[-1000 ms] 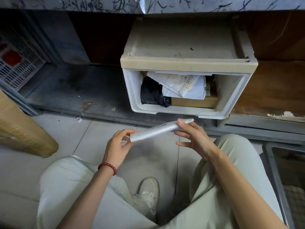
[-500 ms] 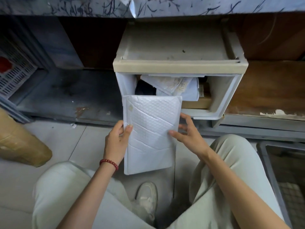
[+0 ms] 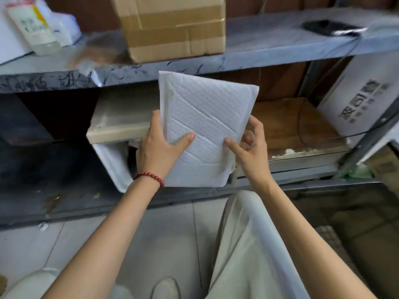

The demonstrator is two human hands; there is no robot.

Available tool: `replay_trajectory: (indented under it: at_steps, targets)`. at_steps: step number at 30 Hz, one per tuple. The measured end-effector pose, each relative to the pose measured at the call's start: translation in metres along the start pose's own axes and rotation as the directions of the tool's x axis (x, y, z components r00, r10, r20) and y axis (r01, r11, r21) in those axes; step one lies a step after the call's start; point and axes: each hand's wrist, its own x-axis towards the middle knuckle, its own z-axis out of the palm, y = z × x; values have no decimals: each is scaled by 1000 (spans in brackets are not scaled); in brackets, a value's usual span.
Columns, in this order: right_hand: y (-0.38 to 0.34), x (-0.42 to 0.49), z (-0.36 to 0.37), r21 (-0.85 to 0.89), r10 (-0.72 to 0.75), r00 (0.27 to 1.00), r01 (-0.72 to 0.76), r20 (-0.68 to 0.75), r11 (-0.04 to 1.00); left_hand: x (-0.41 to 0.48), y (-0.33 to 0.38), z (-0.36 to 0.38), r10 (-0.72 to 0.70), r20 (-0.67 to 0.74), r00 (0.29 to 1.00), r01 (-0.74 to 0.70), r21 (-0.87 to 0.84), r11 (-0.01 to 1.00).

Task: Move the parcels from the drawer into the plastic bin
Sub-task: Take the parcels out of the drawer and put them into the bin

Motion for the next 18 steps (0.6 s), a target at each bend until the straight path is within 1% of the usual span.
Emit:
replay_trajectory:
  at_steps: [3,6,9,14,18]
  targets:
    - [-17,5,-33,-40,-24,997,21,-75,999,10,34,22,69,36,997,-67,-40,997]
    - [-32,6,-72,-97,-51,989,38,-139,995,12,66,51,120,61,991,-117,-48,992]
    - [-44,0,-112,-137,-64,974,35,-216,990,8,93,84,162,115,980,-151,-99,984]
    - [-50,-20,-175,-217,-72,928,-9,-365,976,-8,127,148,189,245,951,-144,-190,971]
    - [-43,-41,-223,-235,-8,895,-109,-446,966,-34,140,195,162,341,926,-82,-236,968]
